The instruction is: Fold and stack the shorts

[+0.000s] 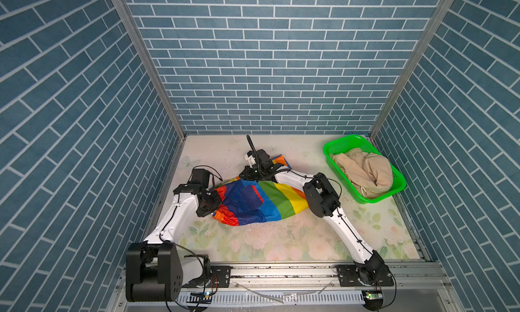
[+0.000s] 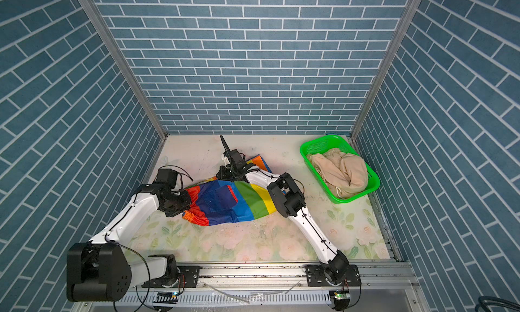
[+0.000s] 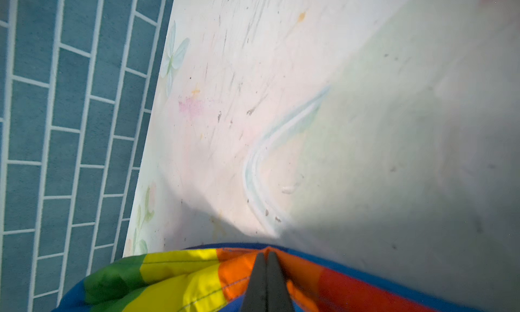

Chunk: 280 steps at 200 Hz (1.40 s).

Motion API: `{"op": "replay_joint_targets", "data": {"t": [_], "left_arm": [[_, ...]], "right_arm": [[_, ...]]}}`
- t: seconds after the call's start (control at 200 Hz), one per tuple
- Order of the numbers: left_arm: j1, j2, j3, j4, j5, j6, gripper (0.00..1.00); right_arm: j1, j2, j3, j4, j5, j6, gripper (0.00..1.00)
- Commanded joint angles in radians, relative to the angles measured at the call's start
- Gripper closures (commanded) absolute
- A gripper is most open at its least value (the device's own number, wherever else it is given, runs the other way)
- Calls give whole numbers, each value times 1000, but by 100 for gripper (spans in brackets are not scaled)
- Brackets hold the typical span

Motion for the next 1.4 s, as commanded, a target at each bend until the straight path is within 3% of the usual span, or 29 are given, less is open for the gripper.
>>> {"op": "replay_joint_targets", "data": {"t": [0.0,0.305,0.465,0.685,0.87,1.15,1.395], "left_arm": [[3,9,71,-100,-63,40,90],[-1,206,498,-281,-235,117,90],[-29,285,616,-311,-257,125,89],[-134,364,702,-350,-306,98,89],[-223,425,798,-410,-348,80,89],[-342,517,931,-506,-445,72,89],[-485,636,1017,-567,-507,48,89]], "right_arm": [[-7,-5,-12,-72,30,-17,100],[-17,-558,-552,-14,85,-261,100],[-19,-774,-796,-52,90,-282,100],[48,-779,-916,-112,-69,-246,100],[71,-725,-989,-112,-75,-224,100],[41,-760,-1155,-118,-4,-186,100],[26,-848,-1290,27,-64,-133,100]]}}
